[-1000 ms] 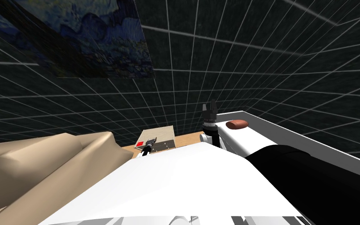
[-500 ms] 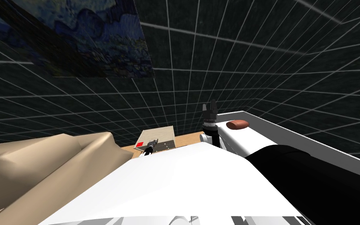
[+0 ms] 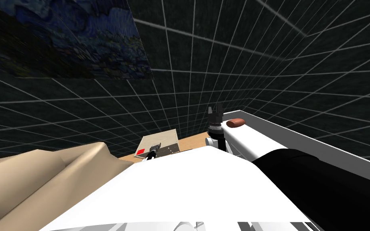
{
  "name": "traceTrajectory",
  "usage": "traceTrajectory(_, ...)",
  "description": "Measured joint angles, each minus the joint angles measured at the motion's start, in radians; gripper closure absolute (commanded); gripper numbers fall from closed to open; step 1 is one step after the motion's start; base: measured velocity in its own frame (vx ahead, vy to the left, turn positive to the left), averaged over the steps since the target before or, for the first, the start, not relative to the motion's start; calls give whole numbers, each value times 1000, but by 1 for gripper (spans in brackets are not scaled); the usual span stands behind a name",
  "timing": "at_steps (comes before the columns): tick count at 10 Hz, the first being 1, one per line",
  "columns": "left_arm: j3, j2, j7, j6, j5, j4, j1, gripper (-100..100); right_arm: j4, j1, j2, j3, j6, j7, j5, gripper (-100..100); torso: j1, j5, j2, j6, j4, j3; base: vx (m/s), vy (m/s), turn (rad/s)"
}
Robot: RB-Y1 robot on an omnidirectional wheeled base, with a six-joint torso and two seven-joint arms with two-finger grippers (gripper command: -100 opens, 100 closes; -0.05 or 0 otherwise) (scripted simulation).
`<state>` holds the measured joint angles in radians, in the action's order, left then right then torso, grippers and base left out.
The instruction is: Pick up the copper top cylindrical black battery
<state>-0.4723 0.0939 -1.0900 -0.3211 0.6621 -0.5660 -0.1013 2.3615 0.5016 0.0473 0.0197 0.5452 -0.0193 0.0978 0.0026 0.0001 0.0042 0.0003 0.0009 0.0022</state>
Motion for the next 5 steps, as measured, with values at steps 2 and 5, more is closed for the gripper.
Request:
traceTrajectory(2,-65,-1,-50,-13,-25,24,-11,-100,0,0,0,0,0,0,0,0,1,0,0,0,0,0,-58,57,-256)
traceTrajectory(5,-150,-6,-110,-19,-51,46,-27,-100,0,0,0,0,0,0,0,0,1,0,0,0,0,0,-45,39,-183)
